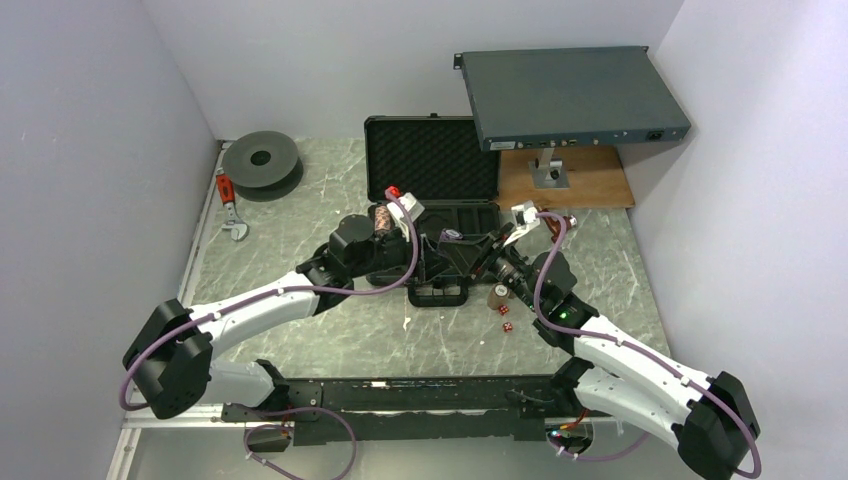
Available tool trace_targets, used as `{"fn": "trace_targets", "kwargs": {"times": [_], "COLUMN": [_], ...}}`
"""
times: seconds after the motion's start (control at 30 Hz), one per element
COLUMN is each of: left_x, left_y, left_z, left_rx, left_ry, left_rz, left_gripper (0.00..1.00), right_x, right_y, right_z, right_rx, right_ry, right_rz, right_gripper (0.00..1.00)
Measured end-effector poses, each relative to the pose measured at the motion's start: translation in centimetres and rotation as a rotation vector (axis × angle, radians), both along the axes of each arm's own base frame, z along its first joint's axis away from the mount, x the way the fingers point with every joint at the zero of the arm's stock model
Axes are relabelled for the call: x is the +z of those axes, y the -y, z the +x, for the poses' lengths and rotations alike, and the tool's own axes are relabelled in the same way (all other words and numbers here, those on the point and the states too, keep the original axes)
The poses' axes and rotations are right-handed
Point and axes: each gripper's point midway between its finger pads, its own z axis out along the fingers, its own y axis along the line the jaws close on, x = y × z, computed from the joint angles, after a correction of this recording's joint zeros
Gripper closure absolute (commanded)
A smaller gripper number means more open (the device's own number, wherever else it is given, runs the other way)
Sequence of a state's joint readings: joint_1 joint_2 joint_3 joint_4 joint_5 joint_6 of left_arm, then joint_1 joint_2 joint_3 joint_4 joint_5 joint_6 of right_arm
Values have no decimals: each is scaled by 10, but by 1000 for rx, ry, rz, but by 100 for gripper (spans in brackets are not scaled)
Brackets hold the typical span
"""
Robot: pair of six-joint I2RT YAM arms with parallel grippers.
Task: Pack up texas hold em set
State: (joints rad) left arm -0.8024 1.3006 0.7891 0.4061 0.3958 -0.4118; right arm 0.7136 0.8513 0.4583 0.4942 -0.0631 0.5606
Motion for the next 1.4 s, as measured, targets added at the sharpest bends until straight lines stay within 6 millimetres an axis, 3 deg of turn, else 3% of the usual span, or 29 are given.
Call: {"fn": "trace_targets", "kwargs": {"times": [0.13, 0.2, 0.23, 0.33, 0.47, 0.6, 0.7, 0.83, 1.1, 1.4], "left_x": [-1, -4, -5, -6, -7, -17, -31, -44, -52, -85], "left_y": [2, 3, 3, 3, 3, 1, -3, -8, -20, -65], "left_z": [-3, -3, -3, -3, -3, -4, -5, -6, 0, 19], "left_rx": [-10, -12, -12, -12, -13, 0, 12, 28, 104, 381], "left_ry": [-9, -19, -21, -23, -25, -51, -81, -112, -136, -239], "left_rz": [-1, 2, 4, 6, 9, 39, 73, 110, 157, 339], "left_gripper": [79, 97, 100, 100, 100, 100, 100, 100, 100, 100], "right_x": [-2, -5, -6, -7, -8, -2, 3, 4, 4, -4], "right_y": [1, 2, 2, 3, 3, 3, 7, 11, 20, 30], "right_z": [1, 2, 2, 2, 3, 2, 4, 9, 18, 26], "right_rx": [-10, -13, -15, -20, -29, -33, -57, -95, -165, -238], "right_ry": [-2, -7, -9, -18, -25, -18, -13, -15, -22, -35], "right_rz": [-3, -6, -7, -7, -5, 17, 33, 38, 40, 9], "right_gripper": [100, 100, 95, 75, 38, 14, 2, 0, 1, 1]}}
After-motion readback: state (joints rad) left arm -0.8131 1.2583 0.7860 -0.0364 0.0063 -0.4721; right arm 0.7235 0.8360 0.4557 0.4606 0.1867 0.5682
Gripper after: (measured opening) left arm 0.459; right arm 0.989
